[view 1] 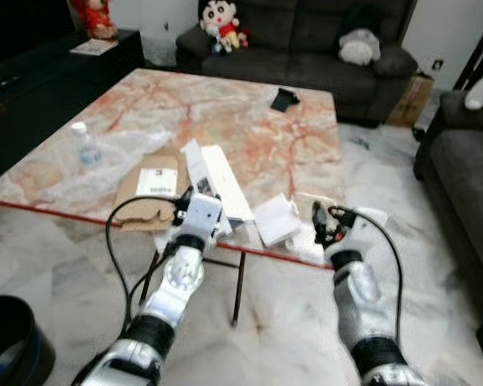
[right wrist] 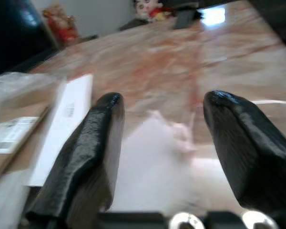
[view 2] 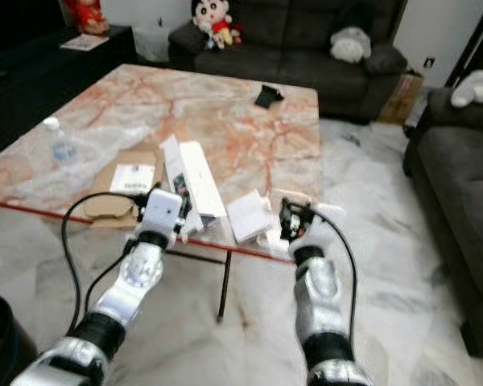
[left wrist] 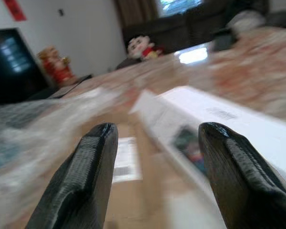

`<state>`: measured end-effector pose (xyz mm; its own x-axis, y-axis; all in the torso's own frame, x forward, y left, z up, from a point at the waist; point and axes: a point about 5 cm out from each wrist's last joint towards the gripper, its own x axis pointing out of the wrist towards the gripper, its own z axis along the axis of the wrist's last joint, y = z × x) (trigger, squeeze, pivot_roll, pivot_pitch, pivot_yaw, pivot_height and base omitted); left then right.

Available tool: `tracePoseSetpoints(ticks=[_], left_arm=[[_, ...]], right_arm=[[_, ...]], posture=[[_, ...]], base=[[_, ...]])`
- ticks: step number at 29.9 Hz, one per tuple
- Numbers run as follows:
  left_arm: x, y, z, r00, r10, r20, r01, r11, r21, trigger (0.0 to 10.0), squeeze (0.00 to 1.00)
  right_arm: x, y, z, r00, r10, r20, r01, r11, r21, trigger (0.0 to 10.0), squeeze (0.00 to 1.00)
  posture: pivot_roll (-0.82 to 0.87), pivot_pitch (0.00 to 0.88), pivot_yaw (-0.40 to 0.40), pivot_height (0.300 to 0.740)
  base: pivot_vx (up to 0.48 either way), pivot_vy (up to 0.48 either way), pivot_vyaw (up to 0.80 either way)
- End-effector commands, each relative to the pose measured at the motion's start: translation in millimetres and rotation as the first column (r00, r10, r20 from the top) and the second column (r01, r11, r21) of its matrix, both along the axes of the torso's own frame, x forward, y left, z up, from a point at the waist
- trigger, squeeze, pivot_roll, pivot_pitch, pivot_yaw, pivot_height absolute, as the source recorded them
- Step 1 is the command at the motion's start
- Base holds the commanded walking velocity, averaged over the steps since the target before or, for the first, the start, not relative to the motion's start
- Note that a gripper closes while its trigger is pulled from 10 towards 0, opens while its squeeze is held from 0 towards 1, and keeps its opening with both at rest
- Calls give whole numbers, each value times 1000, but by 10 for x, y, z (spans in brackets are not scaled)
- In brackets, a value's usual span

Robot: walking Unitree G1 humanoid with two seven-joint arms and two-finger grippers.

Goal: Picking trash to rubbish bin

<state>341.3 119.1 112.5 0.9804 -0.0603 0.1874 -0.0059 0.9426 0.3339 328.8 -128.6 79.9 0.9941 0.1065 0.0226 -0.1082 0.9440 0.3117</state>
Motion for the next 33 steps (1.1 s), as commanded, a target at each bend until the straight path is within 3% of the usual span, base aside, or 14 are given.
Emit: tracePoseSetpoints(ticks=[1, 8, 13, 21, 22, 28, 33], left_arm=[[-12, -131, 31, 999, -32, 11, 32, 999, -18, 10000, 0], [-20, -157, 69, 998, -55, 36, 55, 998, -15, 10000, 0], [-58, -233, 89, 992, -103, 73, 101, 995, 25, 10000, 0], [-67, -250, 66, 992, -110, 60, 109, 994, 15, 10000, 0], [-65, -251, 65, 992, -111, 58, 111, 994, 14, 10000, 0], [-64, -252, 54, 992, -121, 48, 120, 993, 13, 10000, 0], [-74, -257, 33, 991, -127, 38, 126, 992, 11, 10000, 0]], right_arm=[[13, -150, 26, 999, -40, 6, 41, 999, -11, 10000, 0], [22, -156, 50, 999, -48, 15, 48, 999, -6, 10000, 0], [22, -145, 70, 999, -47, 23, 47, 999, -18, 10000, 0], [13, -119, 92, 999, -42, 32, 42, 999, -8, 10000, 0], [12, -117, 91, 999, -40, 30, 40, 999, -4, 10000, 1000], [16, -135, 90, 999, -50, 7, 50, 998, -28, 10000, 1000], [-2, -138, 22, 994, -49, -100, 45, 998, -43, 10000, 1000]], posture=[[49, 0, -56, 740], [52, 0, -55, 740], [52, 0, -55, 740], [52, 0, -55, 740], [45, 0, -55, 740], [46, 0, -58, 740], [46, 0, -58, 740]], base=[[356, 0, 0], [356, 0, 0], [0, 0, 0], [0, 0, 0], [0, 0, 0], [0, 0, 0], [0, 0, 0]])
